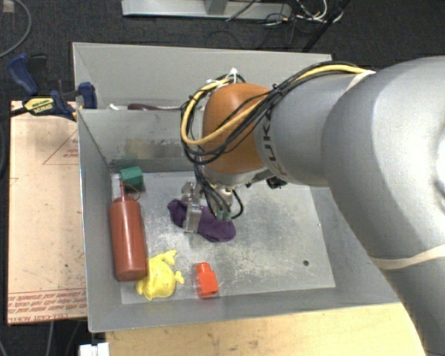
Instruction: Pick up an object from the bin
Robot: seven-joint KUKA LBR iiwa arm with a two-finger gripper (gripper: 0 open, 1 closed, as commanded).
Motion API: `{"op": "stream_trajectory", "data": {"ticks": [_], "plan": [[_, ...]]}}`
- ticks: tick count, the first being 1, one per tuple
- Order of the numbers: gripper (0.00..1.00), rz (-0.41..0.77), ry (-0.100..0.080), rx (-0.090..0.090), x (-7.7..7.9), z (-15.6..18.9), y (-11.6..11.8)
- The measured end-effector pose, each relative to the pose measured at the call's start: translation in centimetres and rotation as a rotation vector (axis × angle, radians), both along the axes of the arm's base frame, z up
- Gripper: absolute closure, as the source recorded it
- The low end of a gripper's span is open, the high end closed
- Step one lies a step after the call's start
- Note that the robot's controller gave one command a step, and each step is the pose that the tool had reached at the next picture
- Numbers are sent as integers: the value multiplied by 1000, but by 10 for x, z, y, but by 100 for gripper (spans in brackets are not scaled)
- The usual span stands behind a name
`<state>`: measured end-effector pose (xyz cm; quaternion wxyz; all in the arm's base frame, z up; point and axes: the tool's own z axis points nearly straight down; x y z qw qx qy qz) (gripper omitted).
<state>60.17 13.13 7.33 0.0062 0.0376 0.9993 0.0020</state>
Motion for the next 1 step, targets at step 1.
{"op": "stream_trajectory", "data": {"ticks": [1], "plan": [[100, -13, -11, 3, 0, 169, 7]]}}
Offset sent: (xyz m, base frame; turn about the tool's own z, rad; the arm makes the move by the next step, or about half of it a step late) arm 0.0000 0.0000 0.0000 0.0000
